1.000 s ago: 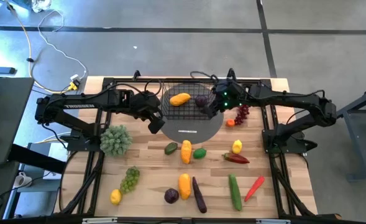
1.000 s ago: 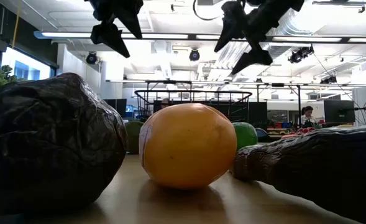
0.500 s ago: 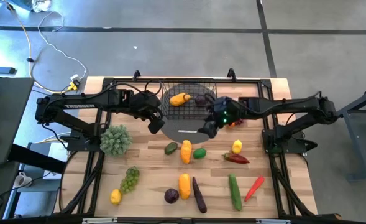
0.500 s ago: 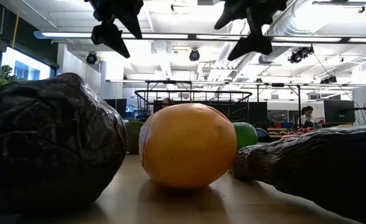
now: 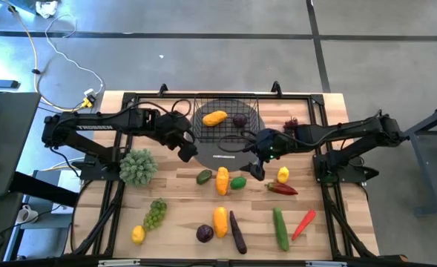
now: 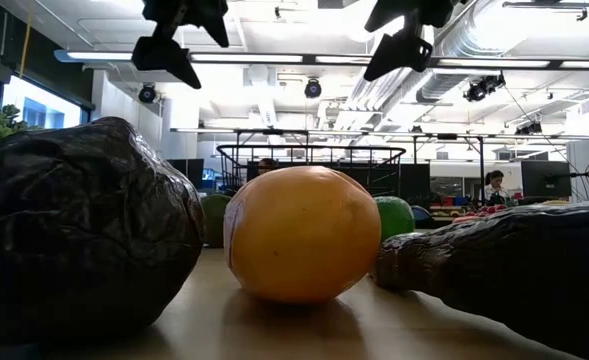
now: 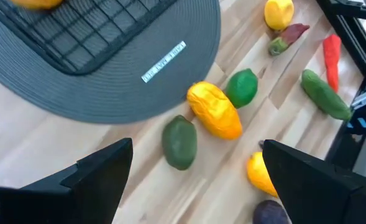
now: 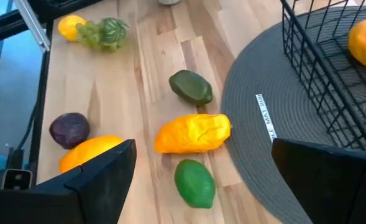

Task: Build produce basket
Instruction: Put the green lime into the wire basket

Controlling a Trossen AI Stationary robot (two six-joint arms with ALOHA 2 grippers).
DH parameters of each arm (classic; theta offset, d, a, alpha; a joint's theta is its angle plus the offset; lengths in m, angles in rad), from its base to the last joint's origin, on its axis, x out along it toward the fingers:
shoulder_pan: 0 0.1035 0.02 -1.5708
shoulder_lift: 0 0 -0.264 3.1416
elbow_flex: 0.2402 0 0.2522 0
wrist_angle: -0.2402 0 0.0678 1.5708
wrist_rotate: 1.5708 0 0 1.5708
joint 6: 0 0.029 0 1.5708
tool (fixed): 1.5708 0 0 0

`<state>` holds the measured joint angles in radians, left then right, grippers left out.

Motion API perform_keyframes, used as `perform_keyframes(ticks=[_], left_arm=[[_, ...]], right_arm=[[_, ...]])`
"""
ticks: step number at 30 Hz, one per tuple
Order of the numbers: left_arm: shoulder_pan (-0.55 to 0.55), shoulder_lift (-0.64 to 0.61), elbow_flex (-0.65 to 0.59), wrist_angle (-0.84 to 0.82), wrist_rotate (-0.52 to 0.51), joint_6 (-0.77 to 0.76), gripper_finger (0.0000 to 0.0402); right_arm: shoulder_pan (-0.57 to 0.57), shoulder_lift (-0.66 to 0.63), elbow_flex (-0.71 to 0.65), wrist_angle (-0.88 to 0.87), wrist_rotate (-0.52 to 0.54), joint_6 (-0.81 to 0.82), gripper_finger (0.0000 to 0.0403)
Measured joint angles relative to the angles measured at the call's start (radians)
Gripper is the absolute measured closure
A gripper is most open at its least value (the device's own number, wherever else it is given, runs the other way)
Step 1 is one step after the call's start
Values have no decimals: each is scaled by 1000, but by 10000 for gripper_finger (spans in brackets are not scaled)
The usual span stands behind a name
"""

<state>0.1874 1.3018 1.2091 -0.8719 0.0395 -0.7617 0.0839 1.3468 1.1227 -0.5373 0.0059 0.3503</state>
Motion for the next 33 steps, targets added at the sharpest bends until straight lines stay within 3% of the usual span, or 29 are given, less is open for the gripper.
perform_keyframes(ticks=[10, 17, 33], left_arm=[[-109, 0, 0, -27, -76, -130, 52], [-151, 0, 0, -174, -181, -233, 52], [-193, 1, 0, -209, -170, -167, 52]], right_arm=[[72, 90, 0, -5, 2, -198, 45], [112, 197, 0, 2, 2, -253, 45], [133, 432, 0, 44, 60, -308, 45]])
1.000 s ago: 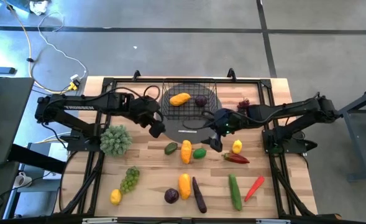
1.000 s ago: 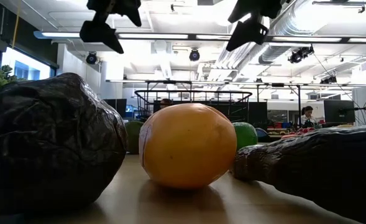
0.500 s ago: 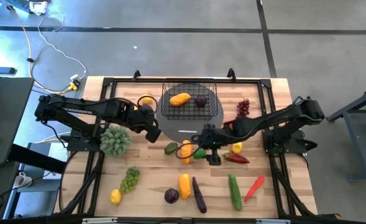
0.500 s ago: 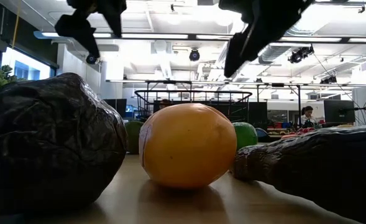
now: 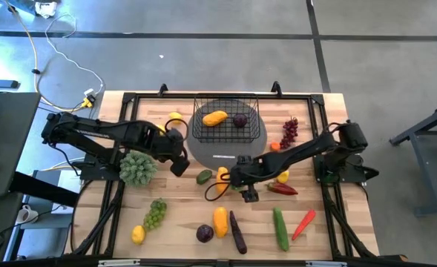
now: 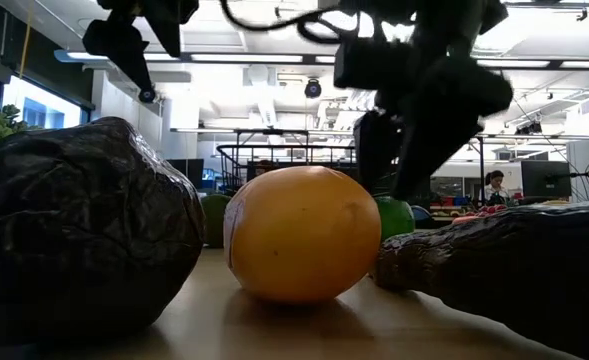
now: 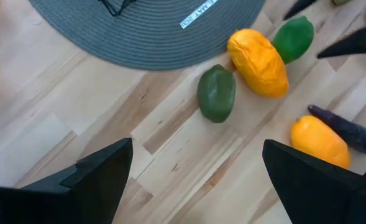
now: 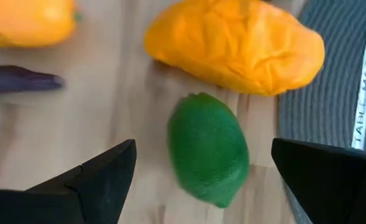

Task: Build produce basket
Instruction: Put the green lime into the wire basket

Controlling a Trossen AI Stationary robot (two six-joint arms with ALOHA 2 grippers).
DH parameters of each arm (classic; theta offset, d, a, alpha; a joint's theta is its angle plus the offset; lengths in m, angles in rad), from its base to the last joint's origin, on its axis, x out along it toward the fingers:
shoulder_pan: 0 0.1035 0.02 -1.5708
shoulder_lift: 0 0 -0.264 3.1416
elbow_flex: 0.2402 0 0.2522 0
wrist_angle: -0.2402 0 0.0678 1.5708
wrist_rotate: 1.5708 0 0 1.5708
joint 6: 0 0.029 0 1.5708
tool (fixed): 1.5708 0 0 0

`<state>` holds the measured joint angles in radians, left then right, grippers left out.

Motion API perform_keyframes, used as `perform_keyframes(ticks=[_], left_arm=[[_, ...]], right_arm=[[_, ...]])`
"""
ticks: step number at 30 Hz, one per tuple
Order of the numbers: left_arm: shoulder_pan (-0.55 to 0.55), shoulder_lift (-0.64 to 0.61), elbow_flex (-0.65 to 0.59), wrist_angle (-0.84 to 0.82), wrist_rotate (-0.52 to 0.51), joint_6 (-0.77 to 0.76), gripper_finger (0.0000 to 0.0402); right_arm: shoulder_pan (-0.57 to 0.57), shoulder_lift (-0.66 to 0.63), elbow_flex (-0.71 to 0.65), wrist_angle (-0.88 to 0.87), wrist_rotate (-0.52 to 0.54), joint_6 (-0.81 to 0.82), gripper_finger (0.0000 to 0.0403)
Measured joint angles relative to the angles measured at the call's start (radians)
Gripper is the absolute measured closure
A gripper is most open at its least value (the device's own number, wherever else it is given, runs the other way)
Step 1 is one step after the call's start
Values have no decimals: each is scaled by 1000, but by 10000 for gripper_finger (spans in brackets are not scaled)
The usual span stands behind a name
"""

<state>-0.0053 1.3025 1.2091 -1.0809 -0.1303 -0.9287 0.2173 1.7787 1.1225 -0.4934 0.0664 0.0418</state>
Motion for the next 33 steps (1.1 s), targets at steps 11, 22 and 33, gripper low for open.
perform_keyframes(ticks=[11, 22, 33], left_arm=[[-11, 0, 0, 0, 11, 25, 52], [-11, 0, 0, -1, 16, 35, 52], [-11, 0, 0, -15, 34, 43, 52]], right_arm=[[0, 37, 0, 8, 47, 1, 87], [-1, 66, 0, 19, 32, -23, 139], [0, 67, 0, 0, 27, 28, 207]])
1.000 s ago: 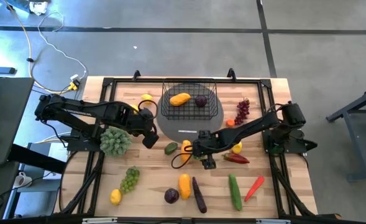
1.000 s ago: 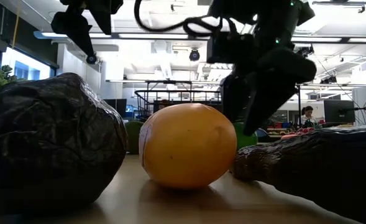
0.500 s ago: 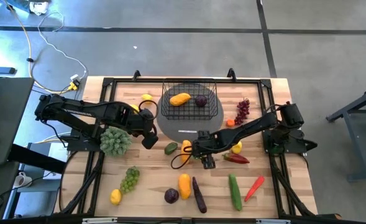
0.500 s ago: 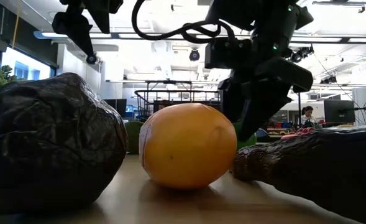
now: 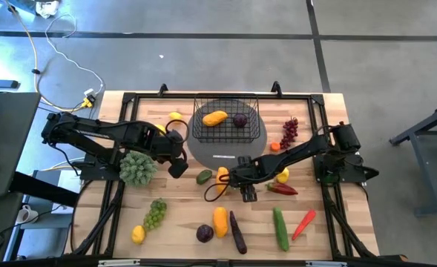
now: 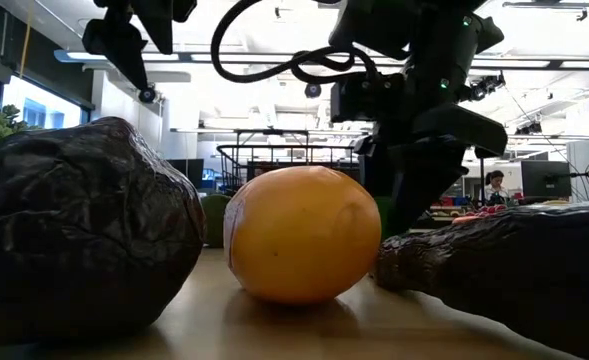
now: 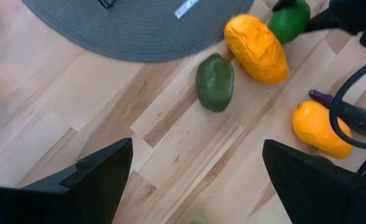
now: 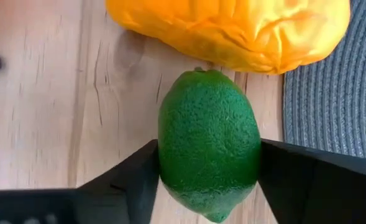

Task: Build produce basket
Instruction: Put the green lime into the wire basket

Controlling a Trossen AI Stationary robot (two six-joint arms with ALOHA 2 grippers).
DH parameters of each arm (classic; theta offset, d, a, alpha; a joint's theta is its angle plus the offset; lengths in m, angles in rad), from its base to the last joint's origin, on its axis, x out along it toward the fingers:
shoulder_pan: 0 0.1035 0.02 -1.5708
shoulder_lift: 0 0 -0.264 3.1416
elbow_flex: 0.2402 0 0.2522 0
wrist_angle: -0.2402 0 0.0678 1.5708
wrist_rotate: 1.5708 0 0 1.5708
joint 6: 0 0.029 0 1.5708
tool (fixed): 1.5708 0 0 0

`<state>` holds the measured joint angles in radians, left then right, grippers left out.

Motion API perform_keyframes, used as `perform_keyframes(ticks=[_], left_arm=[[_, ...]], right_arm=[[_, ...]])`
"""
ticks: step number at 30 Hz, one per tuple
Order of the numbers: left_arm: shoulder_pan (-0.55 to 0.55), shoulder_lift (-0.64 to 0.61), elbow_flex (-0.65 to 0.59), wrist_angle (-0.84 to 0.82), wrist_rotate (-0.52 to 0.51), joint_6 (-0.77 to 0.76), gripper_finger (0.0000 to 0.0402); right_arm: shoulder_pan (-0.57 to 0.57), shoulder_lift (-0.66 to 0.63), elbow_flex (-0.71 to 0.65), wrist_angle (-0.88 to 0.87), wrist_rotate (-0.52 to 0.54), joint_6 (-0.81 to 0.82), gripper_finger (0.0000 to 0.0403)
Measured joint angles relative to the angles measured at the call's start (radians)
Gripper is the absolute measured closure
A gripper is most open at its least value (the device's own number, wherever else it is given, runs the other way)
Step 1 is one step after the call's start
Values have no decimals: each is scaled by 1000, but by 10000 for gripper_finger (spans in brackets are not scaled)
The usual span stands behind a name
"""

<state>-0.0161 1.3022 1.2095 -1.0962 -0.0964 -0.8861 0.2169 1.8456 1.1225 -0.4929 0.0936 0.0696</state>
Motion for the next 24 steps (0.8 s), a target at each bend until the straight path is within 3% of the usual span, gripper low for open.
perform_keyframes(ticks=[5, 18, 24], left_arm=[[0, 0, 0, -3, 24, 10, 52], [-39, 0, 0, 1, -31, 17, 52], [-52, 13, 0, 2, -88, 24, 52]], right_arm=[[0, -13, 0, -34, -17, 57, 243], [0, -153, 0, -45, -9, 359, 240], [-1, -240, 0, -39, 55, 485, 241]])
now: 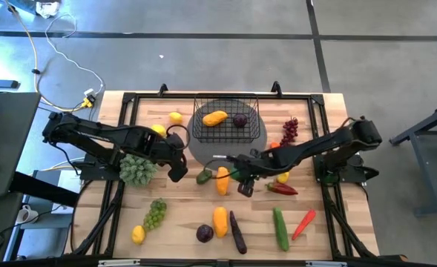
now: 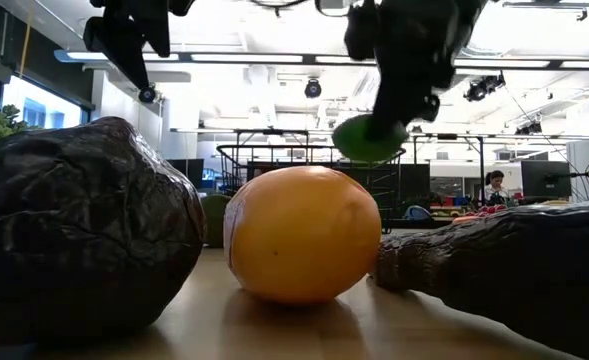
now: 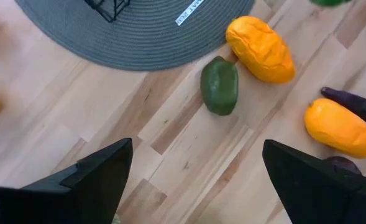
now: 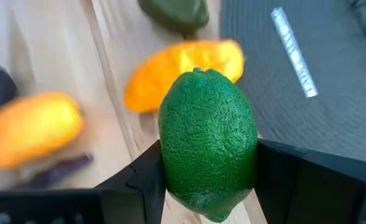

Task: Build produce basket
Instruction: Put the green lime into the wire basket

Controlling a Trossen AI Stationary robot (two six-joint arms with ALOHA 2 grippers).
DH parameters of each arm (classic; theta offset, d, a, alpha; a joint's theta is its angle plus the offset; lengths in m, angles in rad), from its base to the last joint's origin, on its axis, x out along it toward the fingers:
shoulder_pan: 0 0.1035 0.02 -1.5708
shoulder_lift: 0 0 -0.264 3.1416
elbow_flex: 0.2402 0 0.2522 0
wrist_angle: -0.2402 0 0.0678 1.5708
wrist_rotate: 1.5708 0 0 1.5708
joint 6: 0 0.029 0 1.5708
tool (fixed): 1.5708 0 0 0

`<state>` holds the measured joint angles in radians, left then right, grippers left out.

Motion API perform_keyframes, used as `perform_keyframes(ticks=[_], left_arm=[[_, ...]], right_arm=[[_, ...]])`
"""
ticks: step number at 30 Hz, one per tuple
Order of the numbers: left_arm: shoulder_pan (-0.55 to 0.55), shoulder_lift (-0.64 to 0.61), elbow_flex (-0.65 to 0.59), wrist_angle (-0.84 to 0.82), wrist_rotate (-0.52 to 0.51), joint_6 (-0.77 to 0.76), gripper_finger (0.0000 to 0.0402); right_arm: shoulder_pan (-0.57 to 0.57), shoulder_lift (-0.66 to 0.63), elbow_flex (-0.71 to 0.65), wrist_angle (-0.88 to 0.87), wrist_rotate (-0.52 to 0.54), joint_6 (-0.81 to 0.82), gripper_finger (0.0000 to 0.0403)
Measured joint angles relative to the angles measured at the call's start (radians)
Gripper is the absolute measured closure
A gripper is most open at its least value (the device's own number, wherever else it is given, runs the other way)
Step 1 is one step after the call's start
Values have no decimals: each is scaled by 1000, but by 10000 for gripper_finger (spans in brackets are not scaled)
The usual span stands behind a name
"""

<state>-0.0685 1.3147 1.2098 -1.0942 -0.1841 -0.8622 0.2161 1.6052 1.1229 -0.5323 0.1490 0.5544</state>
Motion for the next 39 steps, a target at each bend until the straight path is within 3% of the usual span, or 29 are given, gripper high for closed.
perform_keyframes(ticks=[9, 16, 27, 39], left_arm=[[0, -2, 0, 0, -7, 54, 52], [0, -2, 0, 0, -7, 54, 52], [2, -2, 0, 0, -10, 39, 52], [2, -2, 0, 6, -18, 11, 52]], right_arm=[[-31, -120, 0, 52, 157, 48, 241], [-152, -171, 2, 135, 170, -64, 242], [-427, -173, 2, 340, -21, -307, 242], [-610, -65, 2, 409, -195, -308, 242]])
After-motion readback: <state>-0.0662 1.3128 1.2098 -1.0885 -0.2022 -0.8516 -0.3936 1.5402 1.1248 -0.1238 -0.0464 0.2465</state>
